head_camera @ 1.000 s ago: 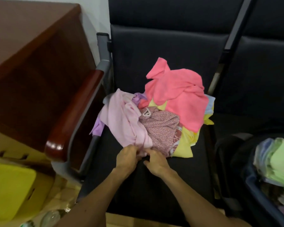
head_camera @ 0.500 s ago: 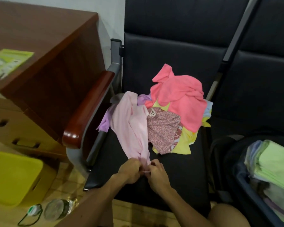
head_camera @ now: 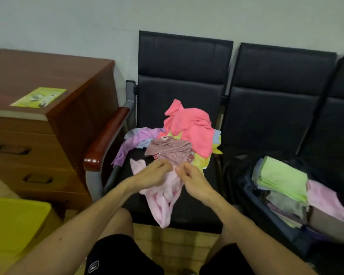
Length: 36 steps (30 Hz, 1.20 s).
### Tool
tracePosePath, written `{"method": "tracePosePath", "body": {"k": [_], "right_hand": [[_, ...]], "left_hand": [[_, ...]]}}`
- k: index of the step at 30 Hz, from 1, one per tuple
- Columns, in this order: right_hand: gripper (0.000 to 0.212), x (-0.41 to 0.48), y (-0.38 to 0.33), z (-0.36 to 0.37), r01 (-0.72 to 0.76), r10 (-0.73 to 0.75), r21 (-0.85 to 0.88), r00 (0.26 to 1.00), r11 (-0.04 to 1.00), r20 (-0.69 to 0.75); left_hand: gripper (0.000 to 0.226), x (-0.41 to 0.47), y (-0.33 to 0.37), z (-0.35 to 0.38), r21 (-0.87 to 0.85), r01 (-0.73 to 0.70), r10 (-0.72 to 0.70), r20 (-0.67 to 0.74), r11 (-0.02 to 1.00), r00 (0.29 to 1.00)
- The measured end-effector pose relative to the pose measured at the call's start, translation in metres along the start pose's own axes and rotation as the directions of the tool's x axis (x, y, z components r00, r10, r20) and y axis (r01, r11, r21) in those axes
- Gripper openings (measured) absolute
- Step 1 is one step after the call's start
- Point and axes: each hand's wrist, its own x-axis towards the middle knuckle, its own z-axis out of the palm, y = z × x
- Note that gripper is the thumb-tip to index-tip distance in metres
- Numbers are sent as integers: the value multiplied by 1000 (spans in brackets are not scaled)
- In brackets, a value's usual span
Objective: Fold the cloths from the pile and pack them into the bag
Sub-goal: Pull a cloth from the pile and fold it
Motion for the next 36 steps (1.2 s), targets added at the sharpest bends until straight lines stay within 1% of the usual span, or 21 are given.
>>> {"method": "tracePosePath", "body": {"k": [2, 4, 6, 10, 12, 15, 17, 19, 20, 21, 23, 25, 26, 27, 28, 29, 30, 32, 33, 34, 36], "right_hand": [[22, -16, -30, -16, 93, -93, -5, 991, 996, -97], [19, -32, -57, -32, 173, -169, 7, 972, 985, -162], [20, -46, -80, -44, 214, -206, 26, 961, 977, -182], [31, -71, -118, -67, 285, -283, -19, 939, 958, -195], [28, -83, -134, -82, 314, -320, -61, 933, 948, -166], [26, -97, -146, -104, 289, -295, -110, 954, 951, -48], [32, -102, -143, -111, 218, -198, -317, 976, 923, 95], [24, -102, -128, -115, 152, -81, -557, 985, 816, 151], [23, -103, -120, -119, 126, -42, -616, 988, 777, 149], [22, -104, -112, -123, 106, -18, -622, 989, 776, 146], [21, -106, -104, -134, 67, -6, -522, 993, 850, 119], [20, -112, -110, -140, 32, -22, -333, 999, 942, 35], [21, -114, -117, -140, 20, -24, -228, 1000, 973, -17], [24, -116, -124, -136, 12, -20, -122, 998, 992, -62], [28, -115, -132, -131, -3, 2, -10, 995, 1000, -97], [31, -115, -138, -123, -16, 33, 140, 992, 990, -122], [34, -114, -143, -115, -21, 64, 306, 989, 952, -133], [32, -110, -149, -98, -44, 133, 553, 984, 832, -122], [28, -109, -151, -91, -57, 149, 604, 983, 795, -104], [23, -107, -151, -84, -72, 163, 636, 983, 768, -85], [14, -104, -149, -74, -92, 183, 679, 981, 728, -65]], "left_hand": [[23, -13, 28, -5, 35, -77, 79, -56, 996, 995], [19, -24, 51, -11, -76, -128, 117, -139, 989, 983], [21, -32, 69, -18, -142, -210, 180, -196, 967, 964], [26, -54, 110, -32, -95, -352, 330, -190, 931, 925], [26, -68, 128, -42, -111, -429, 407, -175, 897, 896], [37, -88, 141, -53, -73, -459, 447, -144, 885, 883], [42, -94, 146, -55, -59, -473, 458, -172, 879, 872], [42, -93, 145, -56, -97, -478, 441, -264, 873, 858], [40, -91, 143, -57, -109, -471, 415, -328, 876, 849], [38, -88, 139, -58, -101, -453, 380, -401, 886, 834], [38, -79, 128, -64, -95, -410, 313, -499, 907, 808], [32, -69, 110, -68, -33, -338, 273, -516, 941, 812], [28, -64, 101, -68, 98, -271, 281, -518, 958, 808], [25, -60, 93, -65, 292, -184, 317, -517, 939, 795], [22, -58, 86, -60, 456, -127, 374, -504, 881, 779], [19, -58, 82, -49, 516, -134, 420, -489, 846, 765], [17, -63, 82, -36, 469, -190, 429, -478, 863, 767], [13, -82, 92, -5, 152, -403, 427, -433, 903, 794], [10, -91, 99, 9, -32, -480, 430, -395, 877, 812], [10, -100, 104, 21, -147, -509, 437, -348, 848, 829], [37, -111, 107, 35, -274, -491, 437, -235, 827, 868]]}}
